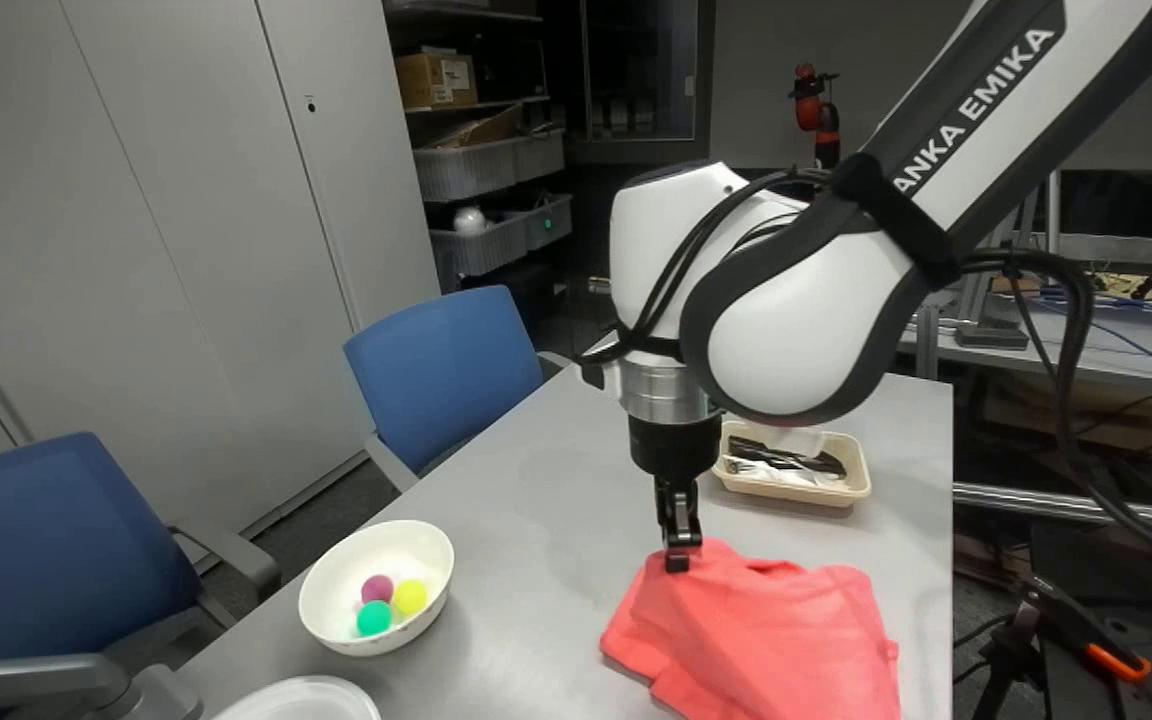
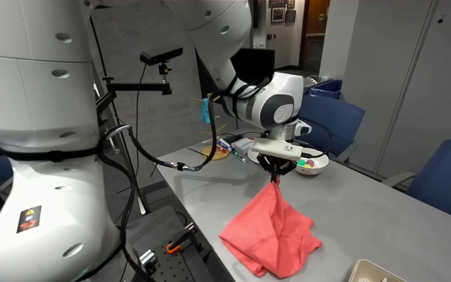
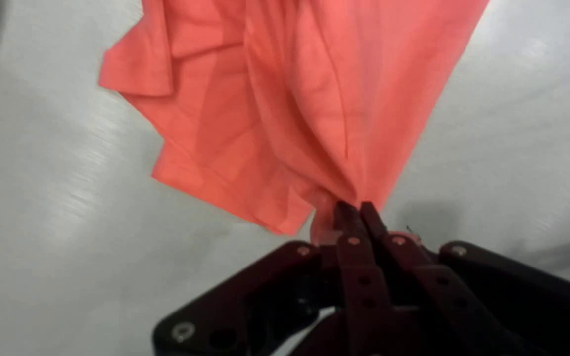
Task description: Unfold the orange shirt from right to left
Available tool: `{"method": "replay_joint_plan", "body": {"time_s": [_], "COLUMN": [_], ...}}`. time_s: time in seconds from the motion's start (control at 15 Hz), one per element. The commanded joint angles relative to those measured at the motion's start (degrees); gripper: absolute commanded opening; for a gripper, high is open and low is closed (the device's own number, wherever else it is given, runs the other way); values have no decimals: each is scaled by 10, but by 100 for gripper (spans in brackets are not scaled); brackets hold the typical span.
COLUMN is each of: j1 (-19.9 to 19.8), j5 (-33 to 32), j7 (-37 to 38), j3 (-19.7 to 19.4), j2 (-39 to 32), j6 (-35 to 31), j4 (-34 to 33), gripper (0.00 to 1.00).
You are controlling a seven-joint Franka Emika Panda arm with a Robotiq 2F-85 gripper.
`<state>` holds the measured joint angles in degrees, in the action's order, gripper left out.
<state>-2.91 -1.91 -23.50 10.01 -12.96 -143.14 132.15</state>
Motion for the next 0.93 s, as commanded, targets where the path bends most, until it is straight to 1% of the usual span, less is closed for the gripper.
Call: {"method": "replay_joint_plan", "body": {"time_s": [0.0, 0.4, 0.67, 0.73, 0.8, 0.87], "j1": [34, 88, 123, 132, 140, 146], "j5": [36, 33, 19, 11, 4, -3], "j7": [-7, 49, 98, 109, 119, 128], "j3": [15, 32, 31, 29, 26, 23], "j2": [-25, -80, -118, -123, -126, -127], "j6": [37, 36, 28, 30, 30, 33], "j4": [-46, -93, -129, -136, -140, -143], "gripper": [1, 1, 1, 28, 30, 36]}}
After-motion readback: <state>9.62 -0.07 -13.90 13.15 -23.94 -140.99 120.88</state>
